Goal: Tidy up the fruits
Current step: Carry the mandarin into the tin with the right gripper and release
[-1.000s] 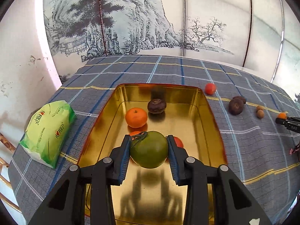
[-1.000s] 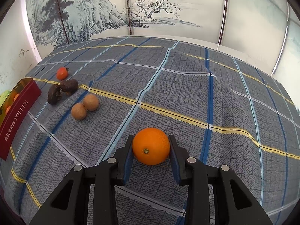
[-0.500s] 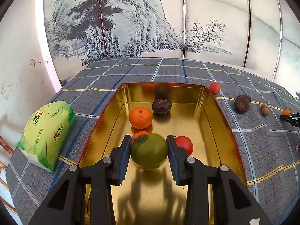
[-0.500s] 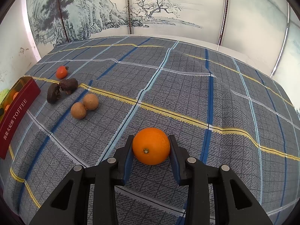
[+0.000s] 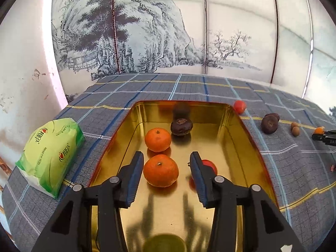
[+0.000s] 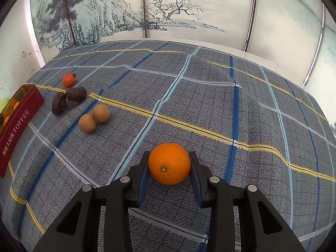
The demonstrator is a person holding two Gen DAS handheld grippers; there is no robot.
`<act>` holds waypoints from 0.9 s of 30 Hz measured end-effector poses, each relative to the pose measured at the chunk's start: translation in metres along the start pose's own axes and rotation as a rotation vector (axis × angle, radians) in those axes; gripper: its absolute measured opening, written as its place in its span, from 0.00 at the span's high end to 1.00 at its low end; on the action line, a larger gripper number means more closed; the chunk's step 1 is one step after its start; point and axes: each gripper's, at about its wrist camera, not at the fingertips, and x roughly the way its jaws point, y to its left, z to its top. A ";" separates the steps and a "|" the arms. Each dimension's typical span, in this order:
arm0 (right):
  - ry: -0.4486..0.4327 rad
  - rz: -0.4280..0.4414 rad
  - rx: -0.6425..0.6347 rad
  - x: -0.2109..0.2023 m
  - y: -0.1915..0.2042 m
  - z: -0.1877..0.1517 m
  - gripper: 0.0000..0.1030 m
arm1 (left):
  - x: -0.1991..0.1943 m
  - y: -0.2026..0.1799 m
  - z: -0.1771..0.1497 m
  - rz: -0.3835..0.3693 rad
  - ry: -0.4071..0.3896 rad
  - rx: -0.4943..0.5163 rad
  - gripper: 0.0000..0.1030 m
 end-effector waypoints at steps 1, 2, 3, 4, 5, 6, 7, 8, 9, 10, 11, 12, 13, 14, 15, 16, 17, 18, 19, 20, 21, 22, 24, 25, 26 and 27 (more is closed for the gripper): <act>0.000 0.000 0.000 0.000 0.000 0.000 0.64 | -0.003 0.002 0.000 -0.010 -0.015 -0.010 0.50; 0.000 -0.002 -0.001 0.000 0.000 0.000 0.64 | -0.006 0.005 0.000 -0.013 -0.032 -0.024 0.41; 0.000 -0.003 -0.002 0.000 0.000 0.000 0.64 | -0.008 0.007 -0.001 -0.013 -0.048 -0.037 0.38; 0.000 -0.005 -0.004 0.000 0.000 -0.001 0.64 | -0.012 0.011 -0.002 -0.015 -0.069 -0.057 0.32; 0.000 -0.007 -0.006 0.000 0.000 -0.001 0.64 | -0.014 0.015 -0.002 -0.013 -0.085 -0.077 0.29; 0.000 -0.008 -0.007 0.001 -0.001 -0.001 0.64 | -0.016 0.018 -0.003 0.003 -0.099 -0.094 0.28; 0.000 -0.011 -0.008 0.002 -0.001 -0.001 0.65 | -0.018 0.020 -0.004 0.026 -0.106 -0.107 0.25; -0.001 -0.015 -0.011 0.001 -0.001 -0.001 0.65 | -0.018 0.022 -0.004 0.045 -0.111 -0.115 0.23; -0.001 -0.021 -0.015 0.001 0.000 -0.001 0.65 | -0.020 0.023 -0.004 0.061 -0.123 -0.121 0.23; -0.002 -0.029 -0.021 0.001 0.001 -0.001 0.65 | -0.022 0.023 -0.005 0.076 -0.134 -0.123 0.21; -0.002 -0.035 -0.027 0.001 0.002 -0.001 0.65 | -0.022 0.021 -0.005 0.095 -0.139 -0.119 0.17; -0.003 -0.040 -0.031 0.001 0.002 -0.001 0.65 | -0.023 0.019 -0.005 0.106 -0.147 -0.109 0.17; -0.004 -0.040 -0.031 0.000 0.002 -0.001 0.65 | -0.023 0.018 -0.006 0.109 -0.151 -0.099 0.16; -0.003 -0.038 -0.027 0.000 0.003 -0.001 0.65 | -0.024 0.016 -0.006 0.112 -0.154 -0.085 0.14; -0.003 -0.032 -0.016 -0.001 0.000 -0.001 0.65 | -0.024 0.013 -0.006 0.122 -0.156 -0.068 0.13; -0.002 -0.029 -0.008 -0.001 0.002 -0.001 0.65 | -0.024 0.011 -0.007 0.132 -0.157 -0.057 0.10; -0.002 -0.027 0.000 -0.002 0.000 -0.001 0.65 | -0.024 0.008 -0.007 0.139 -0.160 -0.041 0.09; -0.005 -0.028 0.004 -0.003 0.000 -0.002 0.65 | -0.024 0.007 -0.007 0.142 -0.161 -0.033 0.09; -0.008 -0.024 0.011 -0.005 0.000 -0.002 0.65 | -0.024 0.006 -0.008 0.147 -0.161 -0.025 0.09; -0.011 -0.017 0.018 -0.007 -0.001 -0.002 0.65 | -0.024 0.004 -0.008 0.152 -0.161 -0.019 0.09; -0.014 -0.013 0.021 -0.008 0.000 -0.002 0.65 | -0.024 0.003 -0.008 0.154 -0.160 -0.012 0.09; -0.018 -0.010 0.024 -0.010 0.000 -0.001 0.65 | -0.024 0.002 -0.008 0.155 -0.159 -0.007 0.09; -0.029 -0.003 0.023 -0.016 0.004 0.001 0.65 | -0.023 0.001 -0.009 0.162 -0.158 -0.001 0.09; -0.036 0.003 0.022 -0.020 0.006 0.002 0.65 | -0.023 0.001 -0.009 0.163 -0.158 0.002 0.08; -0.046 0.011 0.019 -0.025 0.008 0.005 0.65 | -0.023 0.001 -0.010 0.164 -0.157 0.004 0.07; -0.054 0.017 0.013 -0.029 0.012 0.006 0.65 | -0.024 0.000 -0.010 0.167 -0.157 0.006 0.07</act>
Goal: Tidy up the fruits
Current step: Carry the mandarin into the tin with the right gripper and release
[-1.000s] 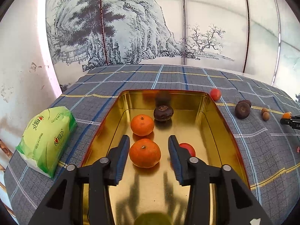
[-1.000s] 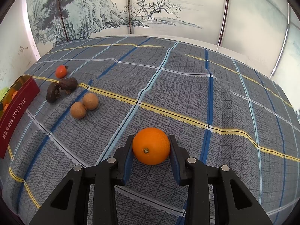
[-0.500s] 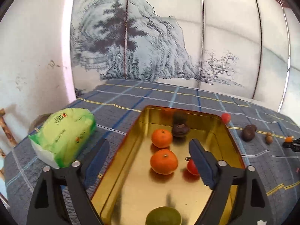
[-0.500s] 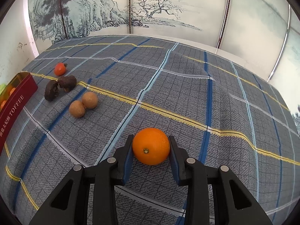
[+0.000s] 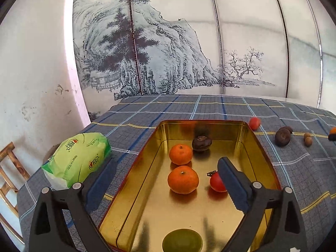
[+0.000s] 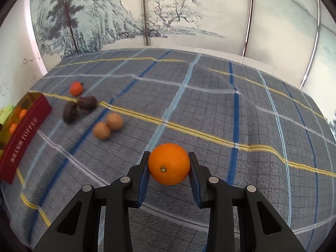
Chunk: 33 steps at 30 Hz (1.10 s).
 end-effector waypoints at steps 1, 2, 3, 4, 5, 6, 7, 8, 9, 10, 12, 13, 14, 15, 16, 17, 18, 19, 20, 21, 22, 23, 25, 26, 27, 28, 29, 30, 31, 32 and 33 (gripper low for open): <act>-0.012 0.010 -0.008 -0.006 0.005 0.003 0.65 | 0.000 0.000 0.000 -0.001 0.000 -0.001 0.07; -0.024 0.018 -0.018 -0.011 0.011 0.006 0.65 | 0.000 0.000 0.000 -0.002 0.000 -0.001 0.07; -0.038 0.025 -0.035 -0.016 0.018 0.010 0.65 | 0.001 0.000 0.000 -0.004 0.002 0.000 0.06; -0.050 0.034 -0.051 -0.022 0.026 0.014 0.65 | 0.001 0.000 0.000 -0.004 0.002 -0.001 0.06; -0.061 0.046 -0.063 -0.026 0.033 0.017 0.65 | 0.001 0.000 -0.001 -0.004 0.003 -0.001 0.05; -0.073 0.059 -0.077 -0.030 0.041 0.021 0.65 | 0.001 0.000 -0.001 -0.005 0.002 -0.002 0.04; -0.083 0.073 -0.095 -0.035 0.050 0.024 0.65 | 0.001 0.000 -0.001 -0.008 0.003 -0.002 0.04; -0.092 0.085 -0.113 -0.039 0.060 0.027 0.65 | 0.001 0.001 -0.001 -0.011 0.005 -0.002 0.03; -0.098 0.097 -0.125 -0.041 0.071 0.029 0.65 | 0.002 0.001 -0.001 -0.012 0.007 -0.002 0.03; -0.103 0.115 -0.137 -0.043 0.081 0.031 0.65 | 0.002 0.002 -0.001 -0.011 0.008 -0.004 0.02; -0.110 0.150 -0.159 -0.046 0.099 0.034 0.65 | 0.002 0.002 -0.002 -0.013 0.008 -0.004 0.02; -0.112 0.167 -0.171 -0.048 0.110 0.035 0.65 | 0.002 0.002 -0.001 -0.013 0.007 -0.004 0.02; -0.113 0.184 -0.181 -0.047 0.118 0.036 0.65 | 0.002 0.002 -0.001 -0.012 0.006 -0.004 0.01; -0.111 0.205 -0.191 -0.047 0.128 0.037 0.65 | 0.002 0.002 -0.001 -0.013 0.005 -0.005 0.01; -0.108 0.226 -0.201 -0.046 0.138 0.038 0.65 | 0.003 0.002 -0.001 -0.015 0.006 -0.005 0.01; -0.103 0.249 -0.212 -0.045 0.148 0.039 0.65 | 0.002 0.003 -0.001 -0.017 0.008 -0.005 0.01; -0.099 0.265 -0.220 -0.043 0.156 0.040 0.65 | 0.003 0.003 -0.001 -0.018 0.010 -0.006 0.01; -0.093 0.284 -0.231 -0.042 0.167 0.039 0.65 | 0.002 0.003 -0.001 -0.017 0.011 -0.008 0.01; -0.089 0.302 -0.246 -0.040 0.177 0.039 0.65 | 0.002 0.004 0.000 -0.018 0.010 -0.010 0.01; -0.086 0.314 -0.258 -0.039 0.185 0.038 0.65 | 0.003 0.004 0.000 -0.020 0.010 -0.010 0.01; -0.081 0.328 -0.272 -0.038 0.195 0.038 0.65 | 0.003 0.004 0.000 -0.019 0.011 -0.010 0.01; -0.074 0.344 -0.286 -0.036 0.205 0.037 0.65 | 0.003 0.004 0.000 -0.019 0.011 -0.010 0.01; -0.065 0.364 -0.310 -0.033 0.222 0.036 0.65 | 0.003 0.004 0.000 -0.023 0.015 -0.014 0.01; -0.059 0.377 -0.321 -0.031 0.230 0.036 0.65 | 0.004 0.004 0.000 -0.026 0.018 -0.016 0.01; -0.051 0.391 -0.331 -0.028 0.238 0.036 0.65 | 0.004 0.004 0.000 -0.028 0.020 -0.018 0.01; -0.043 0.403 -0.342 -0.025 0.246 0.036 0.65 | 0.004 0.004 0.000 -0.031 0.022 -0.020 0.01; -0.039 0.409 -0.350 -0.023 0.252 0.036 0.65 | 0.004 0.005 0.000 -0.033 0.023 -0.021 0.01; -0.034 0.417 -0.358 -0.020 0.259 0.036 0.65 | 0.005 0.005 0.001 -0.034 0.025 -0.023 0.01; -0.029 0.425 -0.363 -0.018 0.265 0.037 0.65 | 0.005 0.005 0.001 -0.034 0.024 -0.024 0.01; -0.024 0.434 -0.364 -0.015 0.269 0.038 0.65 | 0.005 0.005 0.001 -0.035 0.024 -0.025 0.01; -0.016 0.444 -0.365 -0.011 0.274 0.040 0.65 | 0.005 0.005 0.001 -0.035 0.024 -0.025 0.01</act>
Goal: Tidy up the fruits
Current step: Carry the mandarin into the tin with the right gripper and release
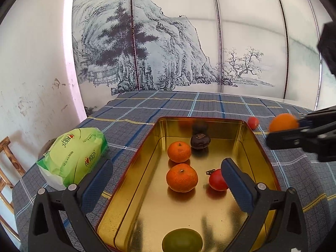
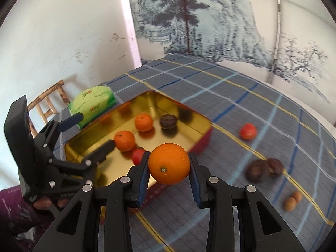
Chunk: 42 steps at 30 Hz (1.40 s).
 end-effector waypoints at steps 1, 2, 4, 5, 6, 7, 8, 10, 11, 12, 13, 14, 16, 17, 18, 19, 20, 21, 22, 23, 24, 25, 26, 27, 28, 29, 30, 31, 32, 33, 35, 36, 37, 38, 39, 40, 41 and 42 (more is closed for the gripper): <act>0.006 0.007 -0.001 0.005 0.002 0.002 0.65 | 0.000 0.000 0.000 0.001 0.001 0.000 0.01; 0.011 0.009 -0.004 0.009 0.004 0.004 0.65 | 0.000 0.000 0.000 0.004 0.002 -0.001 0.01; 0.023 0.014 -0.013 0.019 0.009 0.008 0.65 | 0.001 0.000 -0.001 0.003 0.003 -0.003 0.01; 0.030 0.017 -0.014 0.024 0.011 0.010 0.65 | 0.001 0.001 -0.001 0.002 0.004 -0.005 0.01; 0.037 0.021 -0.015 0.029 0.012 0.012 0.65 | 0.002 0.000 -0.001 0.002 0.005 -0.007 0.01; 0.042 0.024 -0.016 0.033 0.014 0.014 0.65 | 0.002 0.000 -0.002 0.002 0.007 -0.009 0.01; 0.047 0.026 -0.018 0.037 0.015 0.015 0.65 | 0.003 0.000 -0.002 0.002 0.008 -0.011 0.01; 0.060 0.027 -0.022 0.045 0.017 0.019 0.65 | 0.003 0.001 -0.002 0.002 0.010 -0.015 0.01; 0.066 0.028 -0.022 0.049 0.019 0.020 0.65 | 0.003 0.001 -0.002 0.002 0.011 -0.017 0.01; 0.072 0.032 -0.021 0.053 0.019 0.022 0.65 | 0.003 0.001 -0.002 0.003 0.012 -0.019 0.01; 0.081 0.034 -0.020 0.058 0.020 0.024 0.65 | 0.003 0.001 -0.003 0.003 0.014 -0.021 0.01; 0.088 0.034 -0.021 0.060 0.020 0.025 0.65 | 0.003 0.002 -0.002 0.003 0.014 -0.023 0.01; 0.100 0.031 -0.023 0.067 0.021 0.027 0.65 | 0.003 0.002 -0.002 0.002 0.017 -0.025 0.01; 0.104 0.031 -0.023 0.070 0.021 0.028 0.65 | 0.003 0.002 -0.003 0.003 0.017 -0.026 0.01; 0.107 0.031 -0.023 0.072 0.022 0.030 0.65 | 0.003 0.002 -0.003 0.002 0.017 -0.026 0.01; 0.110 0.029 -0.023 0.073 0.022 0.031 0.65 | 0.003 0.001 -0.003 0.004 0.017 -0.026 0.01; 0.112 0.026 -0.023 0.075 0.022 0.031 0.65 | 0.003 0.002 -0.003 0.006 0.017 -0.027 0.01; 0.114 0.025 -0.022 0.076 0.022 0.033 0.65 | 0.003 0.002 -0.003 0.006 0.018 -0.031 0.01; 0.117 0.025 -0.020 0.078 0.021 0.034 0.65 | 0.003 0.003 -0.004 0.003 0.019 -0.036 0.01; 0.119 0.025 -0.018 0.078 0.021 0.035 0.65 | 0.003 0.003 -0.004 0.001 0.020 -0.039 0.01; 0.120 0.023 -0.017 0.079 0.021 0.036 0.65 | 0.003 0.004 -0.004 0.000 0.021 -0.041 0.01; 0.121 0.021 -0.015 0.080 0.021 0.037 0.65 | 0.003 0.004 -0.004 0.002 0.023 -0.043 0.01; 0.122 0.023 -0.012 0.081 0.020 0.038 0.65 | 0.003 0.004 -0.005 0.006 0.024 -0.045 0.01; 0.125 0.025 -0.009 0.083 0.020 0.039 0.65 | 0.004 0.005 -0.005 0.007 0.026 -0.046 0.01; 0.125 0.023 -0.008 0.084 0.020 0.039 0.65 | 0.004 0.005 -0.005 0.007 0.028 -0.047 0.01; 0.125 0.019 -0.007 0.084 0.020 0.040 0.65 | 0.004 0.005 -0.005 0.006 0.028 -0.048 0.01; 0.124 0.013 -0.006 0.085 0.019 0.040 0.65 | 0.003 0.005 -0.005 0.008 0.026 -0.049 0.01; 0.123 0.011 -0.003 0.086 0.018 0.041 0.65 | 0.004 0.005 -0.004 0.011 0.026 -0.050 0.01; 0.121 0.010 0.003 0.086 0.017 0.042 0.65 | 0.004 0.006 -0.004 0.015 0.025 -0.054 0.01; 0.116 0.011 0.015 0.085 0.015 0.042 0.65 | 0.004 0.007 -0.004 0.019 0.024 -0.062 0.01; 0.114 0.010 0.025 0.085 0.012 0.042 0.65 | 0.004 0.009 -0.005 0.021 0.025 -0.079 0.01; 0.114 0.005 0.025 0.085 0.012 0.042 0.65 | 0.004 0.010 -0.004 0.018 0.027 -0.086 0.01; 0.115 0.001 0.025 0.086 0.011 0.042 0.65 | 0.005 0.011 -0.004 0.017 0.030 -0.090 0.01; 0.116 0.001 0.025 0.087 0.011 0.042 0.65 | 0.005 0.012 -0.004 0.016 0.033 -0.095 0.01; 0.120 0.001 0.024 0.088 0.011 0.043 0.65 | 0.006 0.013 -0.004 0.015 0.035 -0.099 0.01; 0.122 -0.002 0.022 0.090 0.012 0.043 0.65 | 0.006 0.013 -0.004 0.015 0.038 -0.101 0.01; 0.123 -0.006 0.020 0.091 0.013 0.043 0.65 | 0.006 0.013 -0.004 0.015 0.039 -0.102 0.01; 0.120 -0.007 0.019 0.092 0.013 0.044 0.65 | 0.006 0.013 -0.004 0.016 0.038 -0.102 0.01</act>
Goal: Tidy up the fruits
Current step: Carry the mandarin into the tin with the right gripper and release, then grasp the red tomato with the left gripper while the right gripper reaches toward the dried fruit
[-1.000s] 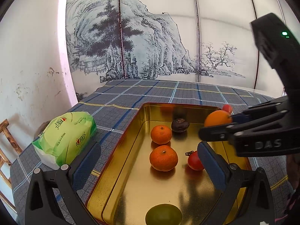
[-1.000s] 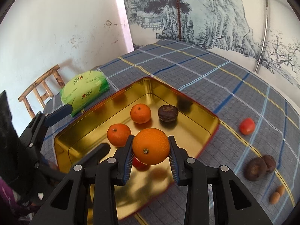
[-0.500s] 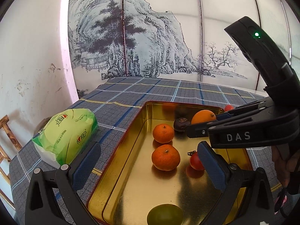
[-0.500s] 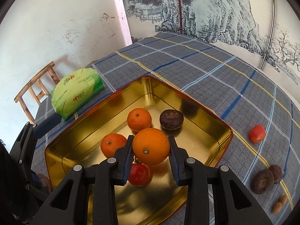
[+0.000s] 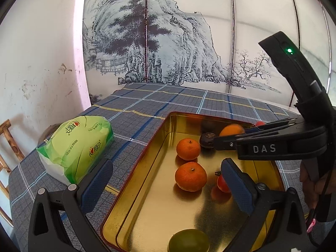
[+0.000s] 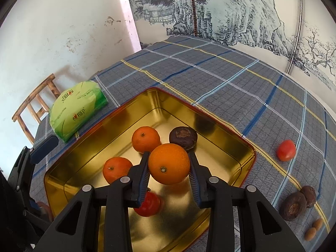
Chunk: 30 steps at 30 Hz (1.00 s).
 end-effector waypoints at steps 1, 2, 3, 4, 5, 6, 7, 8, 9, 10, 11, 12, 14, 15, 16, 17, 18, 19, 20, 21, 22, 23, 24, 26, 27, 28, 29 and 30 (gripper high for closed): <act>-0.004 0.001 0.003 0.001 0.001 0.001 0.64 | 0.000 0.000 0.000 0.002 -0.001 0.000 0.01; -0.009 0.003 0.006 0.001 0.001 0.003 0.64 | 0.000 0.000 0.000 0.003 -0.001 0.000 0.01; -0.018 0.009 0.012 0.000 0.000 0.005 0.64 | 0.000 0.001 0.000 0.004 -0.001 -0.001 0.01; -0.022 0.012 0.016 0.000 0.000 0.006 0.64 | 0.001 0.001 0.000 0.004 0.001 -0.001 0.01; -0.029 0.012 0.018 -0.001 0.000 0.007 0.64 | 0.001 0.002 0.000 0.003 0.001 -0.001 0.01; -0.038 0.012 0.021 -0.003 -0.001 0.007 0.64 | 0.001 0.002 0.000 0.003 0.003 -0.001 0.01; -0.052 0.019 0.026 -0.007 -0.002 0.007 0.64 | 0.001 0.002 -0.001 0.004 0.004 -0.002 0.01; -0.062 0.025 0.030 -0.009 -0.003 0.007 0.64 | 0.002 0.002 -0.001 0.005 0.006 -0.003 0.01; -0.078 0.032 0.036 -0.014 -0.005 0.006 0.64 | 0.002 0.002 -0.002 0.005 0.009 -0.004 0.01; -0.094 0.039 0.043 -0.019 -0.007 0.004 0.63 | 0.003 0.002 -0.002 0.006 0.011 -0.004 0.01; -0.109 0.043 0.048 -0.023 -0.010 0.002 0.63 | 0.004 0.002 -0.001 0.007 0.015 -0.005 0.01; -0.128 0.045 0.055 -0.031 -0.013 -0.003 0.60 | 0.005 0.002 -0.001 0.008 0.018 -0.005 0.01; -0.156 0.043 0.060 -0.041 -0.019 -0.011 0.55 | 0.005 0.002 -0.001 0.008 0.021 -0.006 0.01; -0.173 0.036 0.063 -0.048 -0.023 -0.018 0.53 | 0.005 0.002 -0.001 0.008 0.024 -0.007 0.01; -0.189 0.031 0.065 -0.055 -0.027 -0.025 0.50 | 0.005 0.002 -0.001 0.009 0.026 -0.008 0.01; -0.205 0.022 0.070 -0.062 -0.033 -0.034 0.48 | 0.006 0.002 -0.001 0.011 0.029 -0.008 0.01; -0.219 0.006 0.075 -0.072 -0.040 -0.046 0.45 | 0.006 0.002 -0.001 0.012 0.032 -0.009 0.01; -0.225 -0.011 0.078 -0.077 -0.046 -0.053 0.43 | 0.006 0.001 -0.001 0.014 0.034 -0.008 0.01; -0.229 -0.042 0.082 -0.084 -0.054 -0.063 0.42 | 0.007 0.001 -0.001 0.015 0.036 -0.007 0.01; -0.230 -0.074 0.088 -0.091 -0.063 -0.073 0.42 | 0.007 0.000 -0.001 0.018 0.039 -0.005 0.01; -0.228 -0.092 0.093 -0.096 -0.070 -0.079 0.40 | 0.007 0.000 -0.001 0.021 0.041 -0.004 0.01; -0.223 -0.117 0.104 -0.102 -0.080 -0.087 0.39 | 0.007 0.000 -0.001 0.023 0.042 -0.003 0.01; -0.220 -0.146 0.118 -0.109 -0.091 -0.096 0.37 | 0.007 -0.001 -0.001 0.026 0.043 -0.001 0.01; -0.220 -0.197 0.159 -0.122 -0.116 -0.111 0.34 | 0.007 -0.002 -0.001 0.033 0.046 0.000 0.01; -0.216 -0.222 0.188 -0.130 -0.131 -0.121 0.33 | 0.008 -0.002 -0.001 0.037 0.048 -0.001 0.01; -0.212 -0.241 0.206 -0.135 -0.142 -0.127 0.31 | 0.008 -0.002 -0.001 0.042 0.050 -0.003 0.01; -0.211 -0.269 0.224 -0.141 -0.153 -0.134 0.31 | 0.009 -0.001 -0.001 0.046 0.053 -0.005 0.01; -0.208 -0.310 0.245 -0.147 -0.167 -0.143 0.30 | 0.010 -0.001 0.000 0.048 0.055 -0.007 0.01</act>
